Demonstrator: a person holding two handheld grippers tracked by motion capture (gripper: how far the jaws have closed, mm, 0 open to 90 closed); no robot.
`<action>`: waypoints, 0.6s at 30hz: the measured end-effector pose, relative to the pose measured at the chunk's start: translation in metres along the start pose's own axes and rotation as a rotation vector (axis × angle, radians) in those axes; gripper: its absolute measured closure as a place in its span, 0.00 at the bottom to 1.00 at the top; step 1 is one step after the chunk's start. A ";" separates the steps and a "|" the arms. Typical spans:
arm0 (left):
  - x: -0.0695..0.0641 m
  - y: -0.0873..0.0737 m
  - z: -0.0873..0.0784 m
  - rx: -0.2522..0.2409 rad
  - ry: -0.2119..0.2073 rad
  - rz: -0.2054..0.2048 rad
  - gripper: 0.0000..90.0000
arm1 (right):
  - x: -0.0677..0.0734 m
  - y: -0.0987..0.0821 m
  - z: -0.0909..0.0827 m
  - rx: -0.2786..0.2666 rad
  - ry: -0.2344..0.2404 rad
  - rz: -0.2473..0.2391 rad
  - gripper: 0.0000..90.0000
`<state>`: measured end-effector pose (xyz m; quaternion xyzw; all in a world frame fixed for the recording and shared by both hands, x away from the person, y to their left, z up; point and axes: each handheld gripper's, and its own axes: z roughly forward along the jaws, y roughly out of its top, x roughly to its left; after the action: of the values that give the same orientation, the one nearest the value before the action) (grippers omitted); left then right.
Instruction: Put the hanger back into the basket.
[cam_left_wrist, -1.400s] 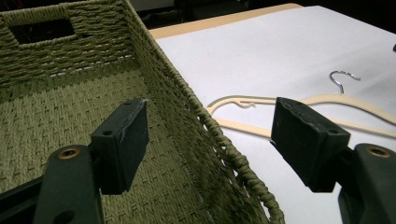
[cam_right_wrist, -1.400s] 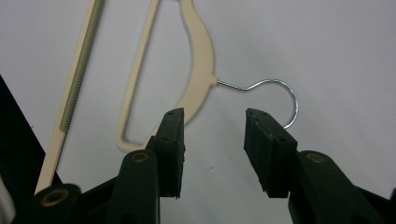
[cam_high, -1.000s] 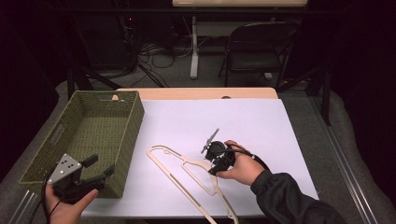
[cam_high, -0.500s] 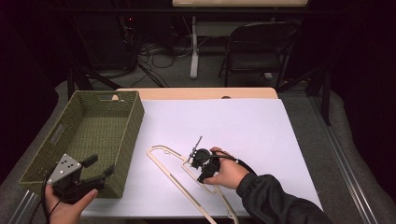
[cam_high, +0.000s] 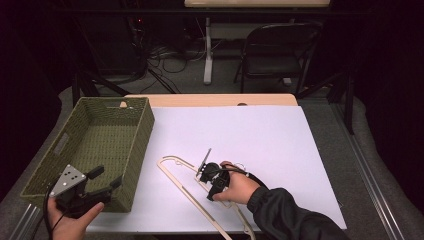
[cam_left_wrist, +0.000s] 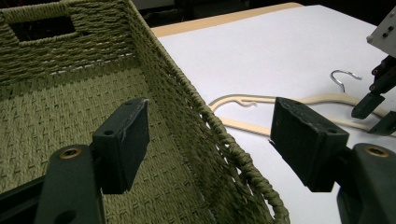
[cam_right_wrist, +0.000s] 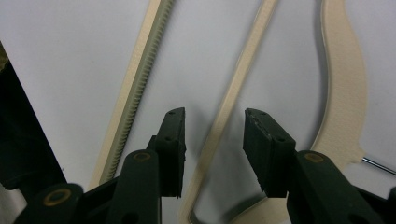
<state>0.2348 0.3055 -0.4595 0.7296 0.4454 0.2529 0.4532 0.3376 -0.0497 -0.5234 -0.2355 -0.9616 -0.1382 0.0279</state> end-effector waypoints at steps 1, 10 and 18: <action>0.000 0.000 0.000 0.000 0.000 -0.001 0.31 | 0.000 0.000 0.001 0.001 0.002 0.003 0.65; 0.002 0.001 -0.002 -0.006 0.006 -0.004 0.31 | 0.001 0.001 0.004 0.015 0.014 -0.012 0.68; 0.002 0.001 -0.002 -0.006 0.006 -0.003 0.31 | 0.001 0.004 0.004 0.042 0.013 -0.007 0.71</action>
<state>0.2341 0.3078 -0.4578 0.7268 0.4470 0.2557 0.4546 0.3385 -0.0452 -0.5265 -0.2308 -0.9648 -0.1197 0.0386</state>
